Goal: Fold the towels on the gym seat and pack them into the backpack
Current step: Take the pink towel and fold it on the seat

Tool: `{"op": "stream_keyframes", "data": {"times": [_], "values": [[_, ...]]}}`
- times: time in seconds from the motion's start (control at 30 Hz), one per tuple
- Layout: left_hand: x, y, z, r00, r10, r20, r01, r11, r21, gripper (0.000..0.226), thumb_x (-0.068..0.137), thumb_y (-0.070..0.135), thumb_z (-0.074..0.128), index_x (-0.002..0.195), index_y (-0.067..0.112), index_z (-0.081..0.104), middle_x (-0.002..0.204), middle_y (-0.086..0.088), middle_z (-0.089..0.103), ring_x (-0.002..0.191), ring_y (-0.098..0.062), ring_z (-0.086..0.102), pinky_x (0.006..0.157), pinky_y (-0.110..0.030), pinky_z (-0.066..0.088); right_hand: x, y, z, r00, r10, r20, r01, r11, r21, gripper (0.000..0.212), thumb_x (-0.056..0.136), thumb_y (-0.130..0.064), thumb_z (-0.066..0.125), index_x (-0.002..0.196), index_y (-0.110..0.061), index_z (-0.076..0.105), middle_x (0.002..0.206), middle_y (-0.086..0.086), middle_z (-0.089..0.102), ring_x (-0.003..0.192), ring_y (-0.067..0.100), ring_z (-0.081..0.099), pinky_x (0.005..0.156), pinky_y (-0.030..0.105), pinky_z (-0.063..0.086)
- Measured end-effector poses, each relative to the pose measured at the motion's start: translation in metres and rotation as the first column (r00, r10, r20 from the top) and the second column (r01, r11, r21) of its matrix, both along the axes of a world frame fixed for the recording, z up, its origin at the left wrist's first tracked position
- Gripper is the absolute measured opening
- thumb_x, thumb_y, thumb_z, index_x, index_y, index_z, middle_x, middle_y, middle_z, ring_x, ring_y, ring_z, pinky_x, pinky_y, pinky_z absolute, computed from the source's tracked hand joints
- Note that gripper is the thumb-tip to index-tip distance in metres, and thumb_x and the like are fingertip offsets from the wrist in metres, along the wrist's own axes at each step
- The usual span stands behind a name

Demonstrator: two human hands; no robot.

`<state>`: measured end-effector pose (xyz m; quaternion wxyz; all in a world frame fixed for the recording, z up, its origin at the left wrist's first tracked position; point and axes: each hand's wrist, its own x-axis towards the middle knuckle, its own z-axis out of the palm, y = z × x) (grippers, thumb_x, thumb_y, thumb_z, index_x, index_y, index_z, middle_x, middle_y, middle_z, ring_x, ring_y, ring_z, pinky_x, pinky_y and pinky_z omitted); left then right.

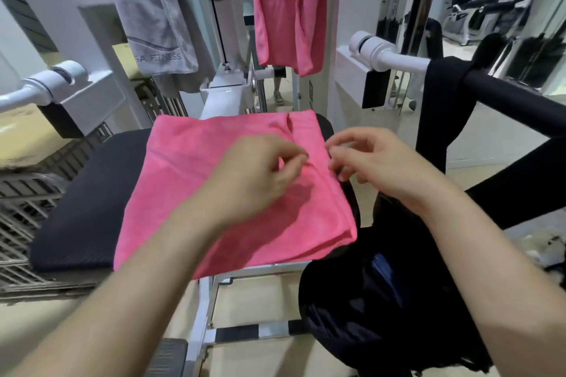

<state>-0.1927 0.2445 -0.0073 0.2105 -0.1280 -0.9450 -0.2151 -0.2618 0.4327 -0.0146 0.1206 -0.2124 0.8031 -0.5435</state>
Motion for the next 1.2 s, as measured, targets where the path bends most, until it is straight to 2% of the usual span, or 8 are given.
{"op": "stream_keyframes", "data": {"times": [0.17, 0.3, 0.5, 0.63, 0.73, 0.8, 0.93, 1.2], "values": [[-0.067, -0.055, 0.016, 0.951, 0.304, 0.06, -0.306, 0.952, 0.014, 0.022, 0.089, 0.015, 0.057, 0.101, 0.019, 0.075, 0.098, -0.002, 0.074, 0.09, -0.017, 0.064, 0.072, -0.022, 0.039, -0.047, -0.061, 0.016, 0.983, -0.007, 0.186, 0.003, 1.0, 0.021, 0.028, 0.098, -0.036, 0.05, 0.111, -0.014, 0.062, 0.08, 0.011, 0.061, 0.067, 0.019, 0.057, 0.058, 0.027, 0.045], [-0.1, -0.085, 0.013, 0.942, 0.305, 0.136, -0.303, 0.952, -0.038, 0.024, 0.086, 0.02, 0.065, 0.11, 0.024, 0.071, 0.109, 0.001, 0.07, 0.099, -0.019, 0.062, 0.08, -0.023, 0.041, -0.077, -0.09, 0.026, 0.957, -0.012, 0.291, -0.003, 0.999, 0.051, 0.028, 0.095, -0.042, 0.053, 0.117, -0.027, 0.06, 0.076, 0.005, 0.055, 0.056, 0.013, 0.05, 0.054, 0.026, 0.043], [-0.131, -0.087, 0.003, 0.919, 0.22, 0.327, -0.182, 0.973, -0.142, 0.046, 0.083, 0.04, 0.072, 0.125, 0.025, 0.062, 0.115, 0.0, 0.067, 0.108, -0.021, 0.06, 0.087, -0.027, 0.044, -0.101, -0.126, 0.007, 0.962, -0.074, -0.265, 0.131, 0.97, 0.206, 0.016, 0.075, -0.012, 0.074, 0.09, -0.015, 0.077, 0.086, 0.001, 0.072, 0.082, 0.013, 0.064, 0.084, 0.033, 0.054], [-0.136, -0.099, 0.005, 0.921, 0.226, 0.318, -0.205, 0.974, -0.098, 0.049, 0.075, 0.041, 0.079, 0.119, 0.023, 0.065, 0.096, 0.004, 0.061, 0.095, -0.019, 0.057, 0.086, -0.03, 0.045, -0.102, -0.119, -0.009, 0.667, 0.055, -0.743, 0.2, 0.948, 0.249, 0.024, 0.084, -0.007, 0.057, 0.1, -0.015, 0.072, 0.104, 0.004, 0.068, 0.096, 0.026, 0.063, 0.081, 0.042, 0.052], [-0.132, -0.113, 0.01, 0.904, 0.218, 0.368, -0.199, 0.976, -0.088, 0.034, 0.072, 0.043, 0.081, 0.094, 0.022, 0.066, 0.082, 0.004, 0.061, 0.081, -0.018, 0.058, 0.071, -0.026, 0.039, -0.1, -0.107, -0.02, 0.554, 0.101, -0.827, 0.258, 0.923, 0.286, 0.032, 0.088, -0.007, 0.052, 0.116, -0.013, 0.065, 0.12, 0.006, 0.062, 0.096, 0.032, 0.064, 0.072, 0.042, 0.054], [-0.124, -0.128, 0.012, 0.878, 0.261, 0.402, -0.206, 0.963, -0.174, 0.033, 0.072, 0.048, 0.079, 0.082, 0.023, 0.062, 0.075, 0.009, 0.059, 0.073, -0.015, 0.055, 0.07, -0.026, 0.038, -0.105, -0.099, -0.023, 0.59, 0.05, -0.806, 0.306, 0.91, 0.281, 0.039, 0.087, -0.003, 0.052, 0.124, -0.011, 0.061, 0.125, 0.008, 0.059, 0.104, 0.031, 0.062, 0.081, 0.037, 0.051], [-0.104, -0.17, 0.014, 0.833, 0.412, 0.369, -0.272, 0.886, -0.377, 0.051, 0.073, 0.063, 0.069, 0.062, 0.017, 0.05, 0.063, 0.004, 0.053, 0.063, -0.02, 0.05, 0.064, -0.032, 0.043, -0.12, -0.092, -0.004, 0.873, -0.15, -0.464, 0.332, 0.879, 0.342, 0.046, 0.084, 0.001, 0.053, 0.124, -0.016, 0.064, 0.128, 0.004, 0.062, 0.12, 0.022, 0.055, 0.1, 0.025, 0.038], [-0.098, -0.192, 0.015, 0.83, 0.512, 0.221, -0.337, 0.776, -0.533, 0.038, 0.09, 0.057, 0.052, 0.073, 0.023, 0.053, 0.076, 0.005, 0.052, 0.081, -0.021, 0.045, 0.075, -0.035, 0.034, -0.131, -0.101, 0.016, 0.956, 0.033, -0.291, 0.188, 0.692, 0.697, 0.039, 0.081, -0.004, 0.054, 0.119, -0.007, 0.063, 0.118, 0.013, 0.064, 0.105, 0.032, 0.059, 0.093, 0.043, 0.051]]}}
